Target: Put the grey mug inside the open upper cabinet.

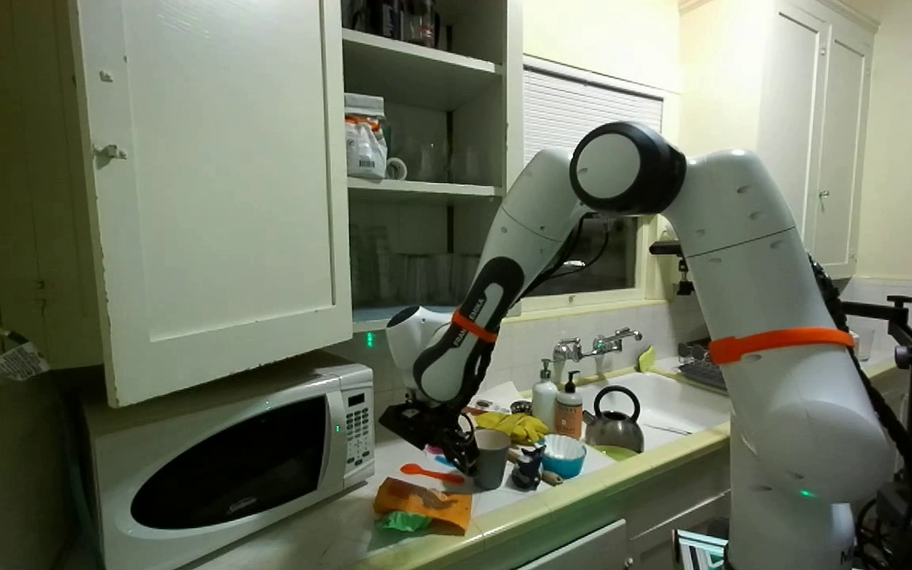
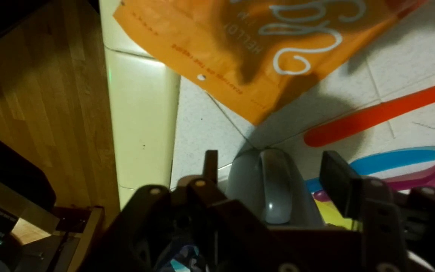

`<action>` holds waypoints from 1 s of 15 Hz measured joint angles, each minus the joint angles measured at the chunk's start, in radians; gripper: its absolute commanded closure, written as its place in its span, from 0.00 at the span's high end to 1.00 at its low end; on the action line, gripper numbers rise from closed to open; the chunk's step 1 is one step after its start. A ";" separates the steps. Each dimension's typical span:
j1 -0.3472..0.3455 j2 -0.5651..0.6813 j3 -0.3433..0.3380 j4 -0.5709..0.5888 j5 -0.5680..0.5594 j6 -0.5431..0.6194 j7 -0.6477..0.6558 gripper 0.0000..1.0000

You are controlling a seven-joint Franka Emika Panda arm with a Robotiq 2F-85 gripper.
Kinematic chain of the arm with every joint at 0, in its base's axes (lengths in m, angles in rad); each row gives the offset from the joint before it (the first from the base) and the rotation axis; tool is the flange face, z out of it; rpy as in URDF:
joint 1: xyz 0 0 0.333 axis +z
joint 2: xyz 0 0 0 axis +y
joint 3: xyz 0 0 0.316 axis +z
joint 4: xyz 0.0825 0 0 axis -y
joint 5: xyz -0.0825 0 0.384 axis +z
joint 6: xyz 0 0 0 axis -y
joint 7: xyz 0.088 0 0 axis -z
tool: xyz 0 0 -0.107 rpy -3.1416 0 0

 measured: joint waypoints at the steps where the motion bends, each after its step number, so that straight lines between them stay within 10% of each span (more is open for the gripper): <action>1: 0.000 -0.001 -0.005 0.002 0.025 0.000 -0.023 0.73; 15: -0.010 -0.066 -0.061 -0.022 0.225 -0.002 -0.283 0.60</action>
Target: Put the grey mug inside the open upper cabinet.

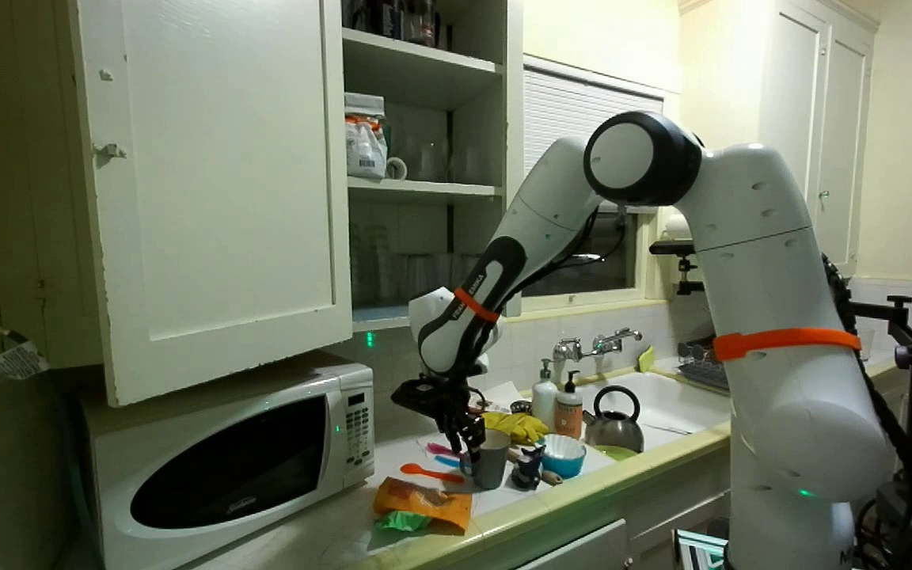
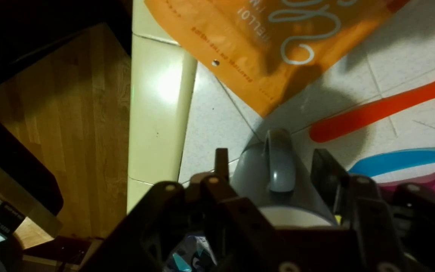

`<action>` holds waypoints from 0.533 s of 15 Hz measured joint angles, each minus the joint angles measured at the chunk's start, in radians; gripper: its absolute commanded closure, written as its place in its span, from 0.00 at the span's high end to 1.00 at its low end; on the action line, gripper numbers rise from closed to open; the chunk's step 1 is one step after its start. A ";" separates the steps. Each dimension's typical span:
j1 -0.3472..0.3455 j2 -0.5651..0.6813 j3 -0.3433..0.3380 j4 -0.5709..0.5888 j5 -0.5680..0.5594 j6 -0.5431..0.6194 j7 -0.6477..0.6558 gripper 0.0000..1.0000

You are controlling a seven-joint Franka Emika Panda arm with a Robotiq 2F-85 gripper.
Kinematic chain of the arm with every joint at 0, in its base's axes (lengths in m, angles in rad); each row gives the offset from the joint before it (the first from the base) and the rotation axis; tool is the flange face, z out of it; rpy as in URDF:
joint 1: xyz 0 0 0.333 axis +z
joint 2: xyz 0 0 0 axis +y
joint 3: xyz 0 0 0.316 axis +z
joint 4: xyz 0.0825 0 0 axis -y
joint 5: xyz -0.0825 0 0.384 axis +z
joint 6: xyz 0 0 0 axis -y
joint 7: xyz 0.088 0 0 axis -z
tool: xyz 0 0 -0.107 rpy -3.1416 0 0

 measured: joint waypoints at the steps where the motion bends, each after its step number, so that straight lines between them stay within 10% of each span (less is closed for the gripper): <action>1: 0.000 -0.005 -0.003 -0.007 0.001 0.000 -0.007 0.61; 8: -0.005 -0.019 -0.029 -0.039 0.001 0.000 -0.023 0.56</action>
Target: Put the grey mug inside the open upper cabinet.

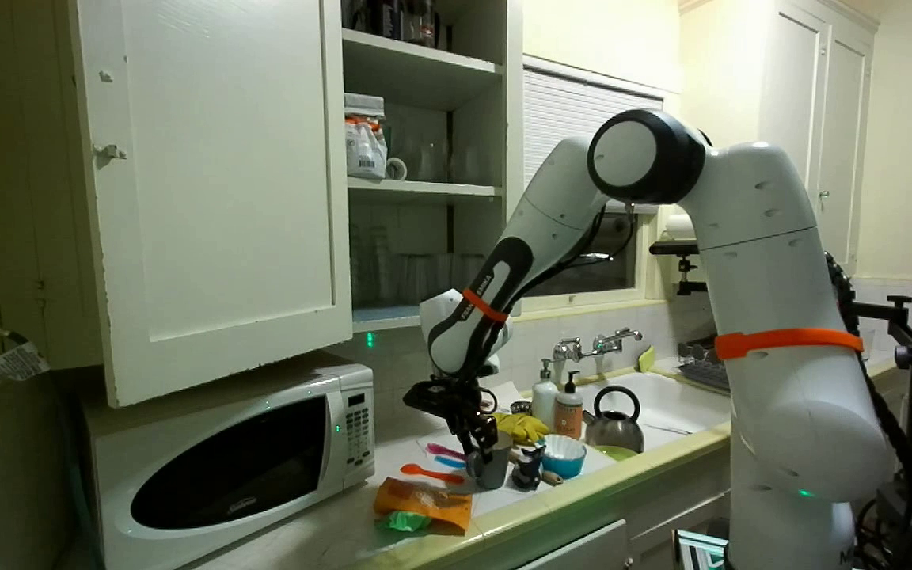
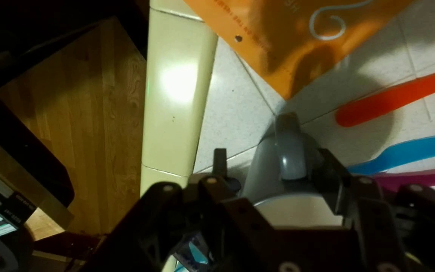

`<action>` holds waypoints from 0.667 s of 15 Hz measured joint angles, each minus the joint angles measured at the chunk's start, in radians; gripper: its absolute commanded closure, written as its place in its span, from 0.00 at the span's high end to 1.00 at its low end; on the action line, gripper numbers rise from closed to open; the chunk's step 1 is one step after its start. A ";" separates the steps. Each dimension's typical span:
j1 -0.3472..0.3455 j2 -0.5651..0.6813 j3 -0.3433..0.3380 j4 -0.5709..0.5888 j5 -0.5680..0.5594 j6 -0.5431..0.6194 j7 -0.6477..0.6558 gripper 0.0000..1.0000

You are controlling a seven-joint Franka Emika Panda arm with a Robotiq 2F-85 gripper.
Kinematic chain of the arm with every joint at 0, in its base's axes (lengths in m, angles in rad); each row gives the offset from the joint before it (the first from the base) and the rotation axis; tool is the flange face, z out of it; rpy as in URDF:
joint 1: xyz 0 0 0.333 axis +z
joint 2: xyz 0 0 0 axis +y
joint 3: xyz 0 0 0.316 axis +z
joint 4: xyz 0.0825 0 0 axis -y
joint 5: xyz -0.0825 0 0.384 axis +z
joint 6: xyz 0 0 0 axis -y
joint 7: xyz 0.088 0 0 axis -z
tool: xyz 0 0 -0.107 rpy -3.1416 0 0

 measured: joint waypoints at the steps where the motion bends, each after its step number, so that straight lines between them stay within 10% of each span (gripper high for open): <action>1: -0.001 -0.001 -0.002 -0.002 0.000 0.000 0.000 0.54; 10: 0.000 -0.002 -0.006 -0.007 -0.001 0.000 -0.051 0.50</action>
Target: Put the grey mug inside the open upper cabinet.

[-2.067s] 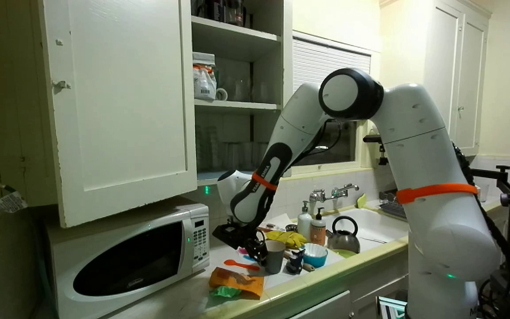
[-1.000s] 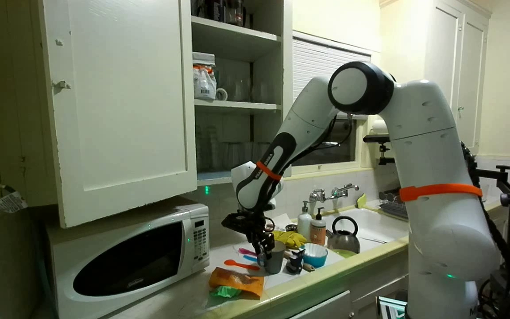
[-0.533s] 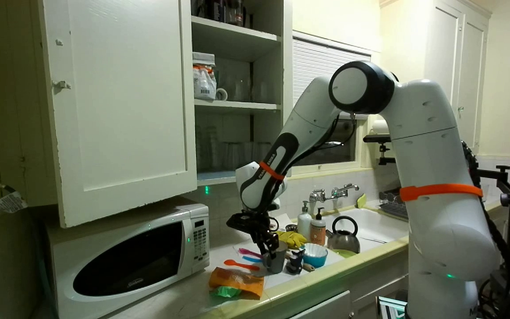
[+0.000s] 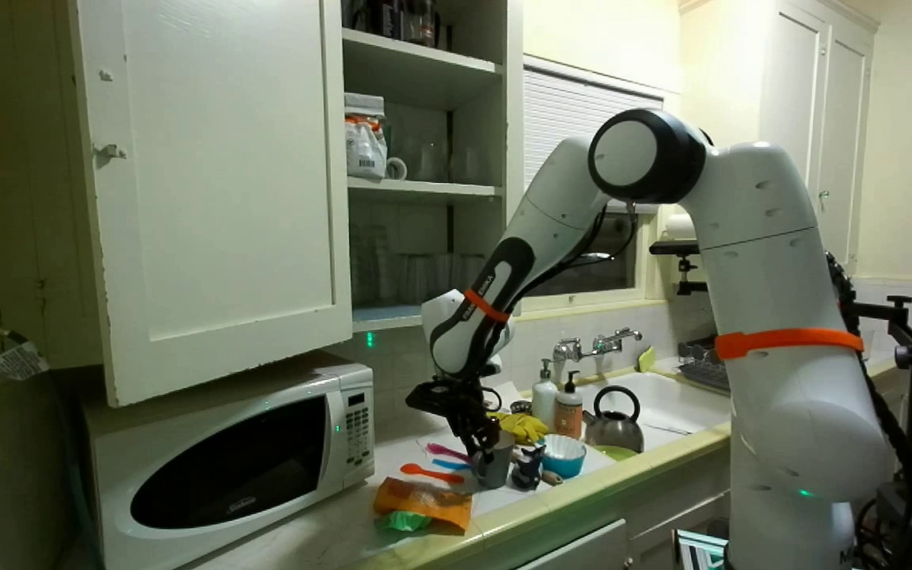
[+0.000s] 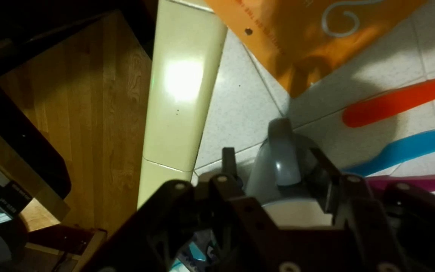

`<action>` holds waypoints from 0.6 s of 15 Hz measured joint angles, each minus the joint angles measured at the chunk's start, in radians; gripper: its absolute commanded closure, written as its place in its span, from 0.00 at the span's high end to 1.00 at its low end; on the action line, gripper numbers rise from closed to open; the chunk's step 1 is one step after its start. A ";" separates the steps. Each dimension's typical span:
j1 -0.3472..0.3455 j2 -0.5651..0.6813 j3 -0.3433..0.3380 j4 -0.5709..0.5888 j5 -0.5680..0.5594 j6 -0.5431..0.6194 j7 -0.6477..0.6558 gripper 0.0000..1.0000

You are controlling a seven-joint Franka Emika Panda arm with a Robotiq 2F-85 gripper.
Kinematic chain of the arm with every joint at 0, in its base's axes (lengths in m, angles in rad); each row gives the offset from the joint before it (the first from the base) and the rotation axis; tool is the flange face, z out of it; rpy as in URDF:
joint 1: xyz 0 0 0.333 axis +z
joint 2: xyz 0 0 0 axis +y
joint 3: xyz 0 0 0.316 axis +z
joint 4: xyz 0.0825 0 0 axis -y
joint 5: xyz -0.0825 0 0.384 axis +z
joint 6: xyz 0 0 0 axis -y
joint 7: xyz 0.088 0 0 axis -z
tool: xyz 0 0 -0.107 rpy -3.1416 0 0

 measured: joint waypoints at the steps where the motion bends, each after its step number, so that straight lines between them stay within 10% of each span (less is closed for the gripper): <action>1: 0.001 0.000 0.002 0.000 -0.001 0.000 -0.014 0.47; 9: 0.007 0.000 0.003 0.000 -0.007 0.000 -0.108 0.46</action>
